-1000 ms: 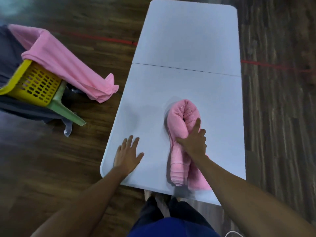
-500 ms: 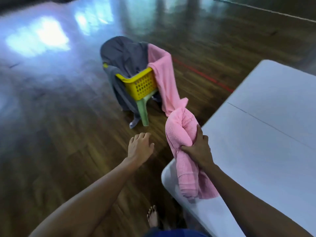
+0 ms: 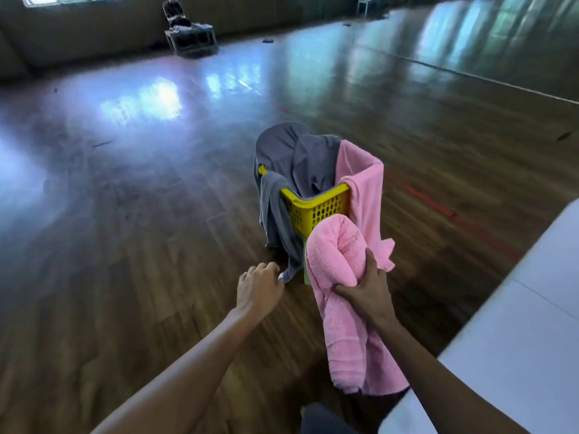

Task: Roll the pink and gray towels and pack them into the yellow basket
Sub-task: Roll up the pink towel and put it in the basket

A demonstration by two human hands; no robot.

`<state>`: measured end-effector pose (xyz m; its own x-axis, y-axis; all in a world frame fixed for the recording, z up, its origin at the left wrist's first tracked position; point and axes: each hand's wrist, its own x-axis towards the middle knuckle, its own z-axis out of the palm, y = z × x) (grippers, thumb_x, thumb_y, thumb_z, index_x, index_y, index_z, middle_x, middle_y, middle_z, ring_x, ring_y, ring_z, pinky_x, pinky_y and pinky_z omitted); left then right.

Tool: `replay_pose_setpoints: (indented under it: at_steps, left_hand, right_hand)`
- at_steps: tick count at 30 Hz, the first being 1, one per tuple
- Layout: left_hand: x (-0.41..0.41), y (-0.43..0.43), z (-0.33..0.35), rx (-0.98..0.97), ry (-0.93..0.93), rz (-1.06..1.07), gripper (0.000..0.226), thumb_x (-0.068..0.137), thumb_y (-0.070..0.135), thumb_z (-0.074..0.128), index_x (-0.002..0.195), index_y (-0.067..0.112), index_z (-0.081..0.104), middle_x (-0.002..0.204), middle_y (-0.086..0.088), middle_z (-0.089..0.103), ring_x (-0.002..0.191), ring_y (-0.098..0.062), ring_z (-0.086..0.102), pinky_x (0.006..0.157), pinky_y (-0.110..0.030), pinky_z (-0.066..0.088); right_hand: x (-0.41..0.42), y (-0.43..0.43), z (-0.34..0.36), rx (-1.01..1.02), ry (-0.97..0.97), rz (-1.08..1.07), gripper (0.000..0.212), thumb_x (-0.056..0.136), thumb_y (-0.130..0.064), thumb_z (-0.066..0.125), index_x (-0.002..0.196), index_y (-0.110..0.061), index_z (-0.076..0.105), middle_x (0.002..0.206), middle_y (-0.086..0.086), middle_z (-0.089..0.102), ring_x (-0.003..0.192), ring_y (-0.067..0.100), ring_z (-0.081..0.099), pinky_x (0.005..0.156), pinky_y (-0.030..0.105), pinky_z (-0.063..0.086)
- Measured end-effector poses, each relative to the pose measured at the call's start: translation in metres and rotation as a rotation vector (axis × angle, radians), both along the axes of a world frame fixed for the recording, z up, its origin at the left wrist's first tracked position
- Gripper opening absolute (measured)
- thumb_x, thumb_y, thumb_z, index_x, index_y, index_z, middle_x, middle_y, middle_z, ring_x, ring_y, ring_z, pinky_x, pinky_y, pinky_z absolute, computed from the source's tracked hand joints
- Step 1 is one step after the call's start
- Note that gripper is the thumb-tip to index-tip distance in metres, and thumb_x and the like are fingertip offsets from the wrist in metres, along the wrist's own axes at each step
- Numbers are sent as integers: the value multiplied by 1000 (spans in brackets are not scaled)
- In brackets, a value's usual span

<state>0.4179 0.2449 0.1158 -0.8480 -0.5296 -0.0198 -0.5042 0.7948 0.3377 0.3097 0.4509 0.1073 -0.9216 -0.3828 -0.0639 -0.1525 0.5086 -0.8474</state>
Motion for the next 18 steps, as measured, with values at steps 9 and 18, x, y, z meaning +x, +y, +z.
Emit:
replay_pose_setpoints:
  at_steps: [9, 18]
  left_hand:
    - [-149, -109, -11, -2, 0, -90, 27, 92, 32, 51, 116, 25, 62, 114, 4, 63, 110, -19, 56, 95, -35, 41]
    - [-295, -211, -23, 38, -96, -234, 27, 92, 30, 51, 118, 26, 59, 117, 4, 61, 114, -20, 53, 97, -36, 38]
  right_hand:
    - [-128, -108, -15, -27, -36, -91, 114, 59, -51, 81, 148, -40, 11, 135, 3, 45, 112, 21, 51, 91, 42, 51]
    - [-255, -191, -24, 3, -170, -324, 118, 50, -60, 80, 147, -36, 17, 133, 7, 50, 114, 30, 54, 94, 51, 51]
